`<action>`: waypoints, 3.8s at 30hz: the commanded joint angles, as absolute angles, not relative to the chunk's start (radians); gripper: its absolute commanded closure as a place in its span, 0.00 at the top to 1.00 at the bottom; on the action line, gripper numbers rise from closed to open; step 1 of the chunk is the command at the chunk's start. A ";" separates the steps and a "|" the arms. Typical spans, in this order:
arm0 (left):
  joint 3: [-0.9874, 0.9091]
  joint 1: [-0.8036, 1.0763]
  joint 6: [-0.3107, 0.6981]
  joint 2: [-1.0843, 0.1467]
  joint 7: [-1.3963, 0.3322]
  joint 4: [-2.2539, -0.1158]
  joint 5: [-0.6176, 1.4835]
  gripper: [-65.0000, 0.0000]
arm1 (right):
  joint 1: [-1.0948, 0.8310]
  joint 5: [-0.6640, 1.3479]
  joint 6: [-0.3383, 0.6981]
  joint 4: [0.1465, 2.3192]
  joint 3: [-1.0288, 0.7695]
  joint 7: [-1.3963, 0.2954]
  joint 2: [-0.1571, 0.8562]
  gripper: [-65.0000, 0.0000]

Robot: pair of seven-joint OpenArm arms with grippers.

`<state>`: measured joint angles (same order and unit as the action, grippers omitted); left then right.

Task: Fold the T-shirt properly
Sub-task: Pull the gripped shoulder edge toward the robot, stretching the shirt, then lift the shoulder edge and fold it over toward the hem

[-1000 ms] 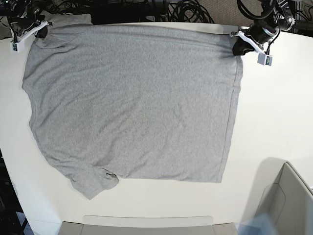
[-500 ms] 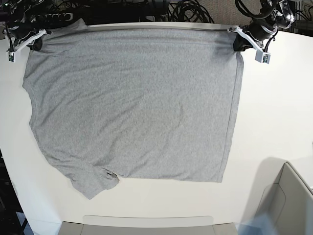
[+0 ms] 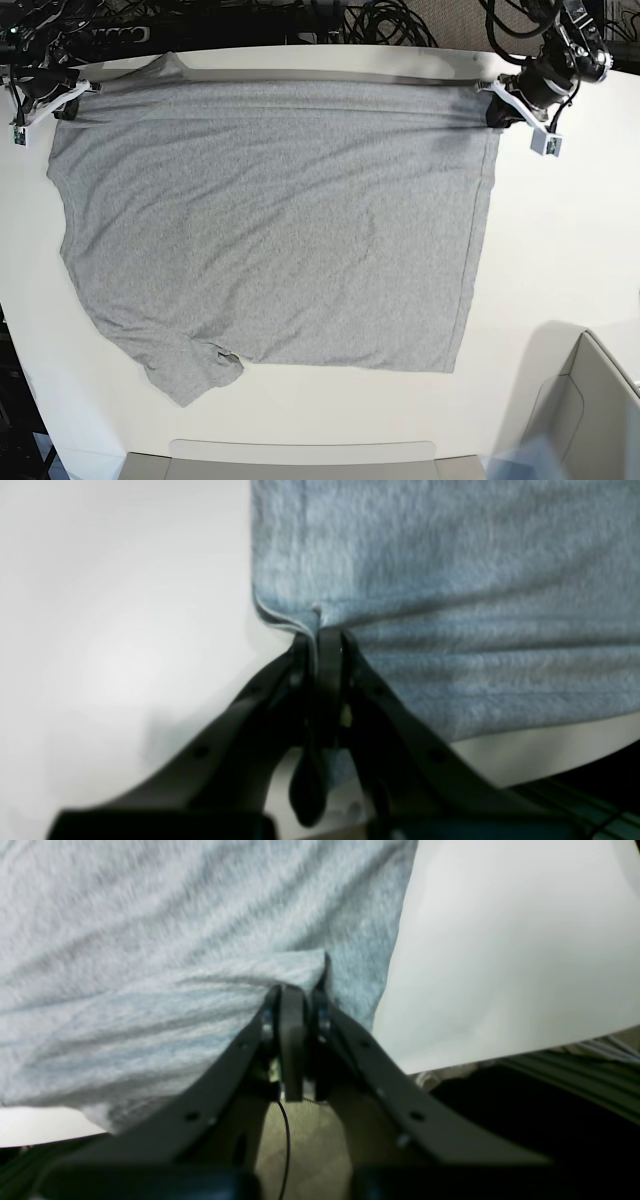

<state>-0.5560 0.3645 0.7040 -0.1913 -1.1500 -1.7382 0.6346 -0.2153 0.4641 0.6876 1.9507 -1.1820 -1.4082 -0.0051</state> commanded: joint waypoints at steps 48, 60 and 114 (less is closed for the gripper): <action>-0.588 0.334 0.698 -0.213 -1.196 -1.865 0.633 0.00 | -0.206 0.423 0.698 1.966 -1.159 -1.396 0.031 0.00; -0.585 0.297 0.698 -0.217 -1.199 -1.862 0.631 0.00 | -0.191 0.358 0.698 1.966 -1.112 -1.396 0.033 0.00; -0.384 -0.062 0.489 -0.229 -1.176 -1.655 0.464 0.00 | 0.200 -0.091 0.698 1.747 -0.911 -1.331 0.111 0.00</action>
